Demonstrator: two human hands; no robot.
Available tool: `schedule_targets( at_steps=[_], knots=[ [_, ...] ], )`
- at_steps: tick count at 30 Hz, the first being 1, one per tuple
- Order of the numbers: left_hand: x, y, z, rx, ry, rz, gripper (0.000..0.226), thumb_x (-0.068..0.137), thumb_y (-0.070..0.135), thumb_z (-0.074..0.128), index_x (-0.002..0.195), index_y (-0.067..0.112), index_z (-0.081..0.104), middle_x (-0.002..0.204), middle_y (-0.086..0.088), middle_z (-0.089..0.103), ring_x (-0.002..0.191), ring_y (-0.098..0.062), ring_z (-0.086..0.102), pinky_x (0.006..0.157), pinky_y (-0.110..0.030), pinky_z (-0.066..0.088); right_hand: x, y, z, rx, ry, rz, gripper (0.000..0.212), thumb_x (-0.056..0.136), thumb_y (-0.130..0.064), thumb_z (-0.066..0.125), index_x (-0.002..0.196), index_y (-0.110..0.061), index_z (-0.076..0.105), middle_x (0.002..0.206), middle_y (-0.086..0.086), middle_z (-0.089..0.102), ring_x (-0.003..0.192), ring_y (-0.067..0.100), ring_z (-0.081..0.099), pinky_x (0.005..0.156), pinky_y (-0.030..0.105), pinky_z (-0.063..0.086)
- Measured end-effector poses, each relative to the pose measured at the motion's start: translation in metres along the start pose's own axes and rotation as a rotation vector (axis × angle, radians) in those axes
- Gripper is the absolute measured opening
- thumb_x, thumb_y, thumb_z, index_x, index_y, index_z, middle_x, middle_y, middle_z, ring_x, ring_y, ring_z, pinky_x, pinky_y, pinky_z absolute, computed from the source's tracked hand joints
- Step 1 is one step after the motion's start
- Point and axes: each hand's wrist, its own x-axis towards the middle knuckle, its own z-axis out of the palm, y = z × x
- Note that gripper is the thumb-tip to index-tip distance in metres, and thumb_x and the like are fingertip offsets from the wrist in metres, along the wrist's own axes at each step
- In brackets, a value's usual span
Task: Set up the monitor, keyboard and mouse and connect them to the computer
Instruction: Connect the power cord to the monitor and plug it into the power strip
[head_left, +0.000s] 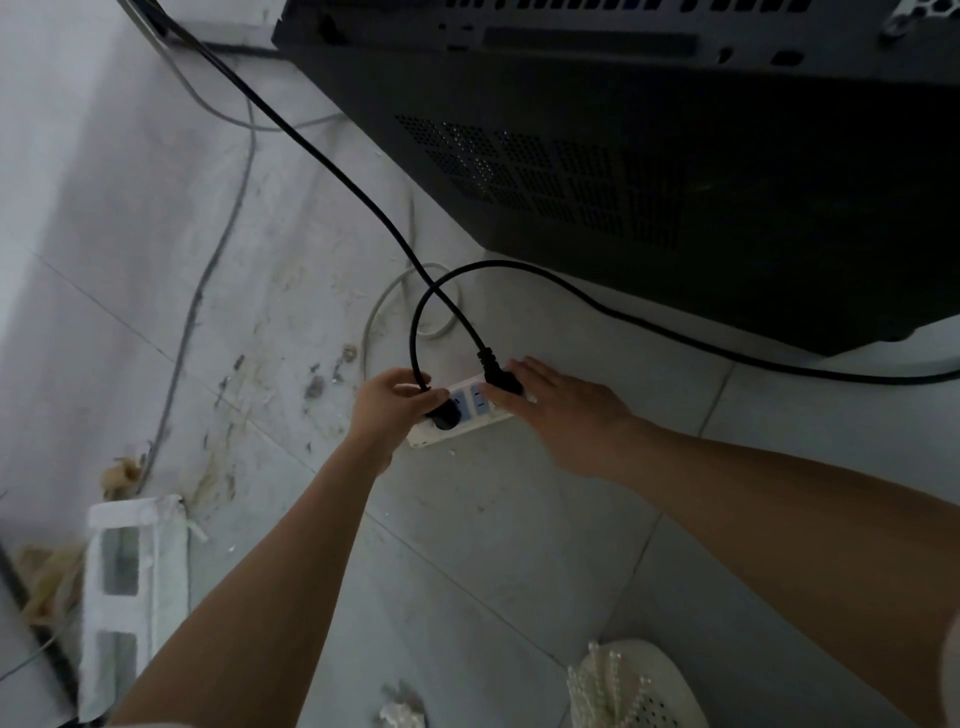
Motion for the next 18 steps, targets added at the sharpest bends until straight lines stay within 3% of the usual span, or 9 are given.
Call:
schedule_targets(
  at_steps=[4,10,18],
  knots=[
    [-0.0005,-0.0012,-0.0040,0.007,-0.018,0.000,0.024,0.079,-0.001,0.070,0.101,0.005,0.061,0.095,-0.015,0.066,0.081,-0.021,0.065,0.079,-0.026,0.053,-0.0011,-0.0001,-0.0024,0.011,-0.022,-0.001,0.088,0.091,-0.003,0.047,0.147,-0.034,-0.012,0.157,0.002,-0.016,0.145,0.019,-0.012,0.113,0.034,0.020],
    [0.0033,-0.0027,0.0003,0.005,0.096,-0.003,0.031,0.080,0.005,0.071,0.110,-0.001,0.064,0.101,-0.014,0.066,0.090,-0.024,0.066,0.083,-0.029,0.053,-0.0017,-0.0012,-0.0032,0.018,-0.024,0.002,0.089,0.090,-0.004,0.049,0.148,-0.034,-0.012,0.157,0.001,-0.017,0.145,0.019,-0.012,0.114,0.034,0.019],
    [-0.0011,-0.0003,0.0013,0.021,0.045,-0.045,0.029,0.088,0.008,0.063,0.114,-0.003,0.060,0.111,-0.018,0.064,0.094,-0.025,0.064,0.080,-0.031,0.053,-0.0038,-0.0030,-0.0043,0.027,-0.023,0.004,0.087,0.092,-0.005,0.048,0.148,-0.034,-0.013,0.157,0.003,-0.016,0.145,0.020,-0.012,0.114,0.035,0.020]
  ],
)
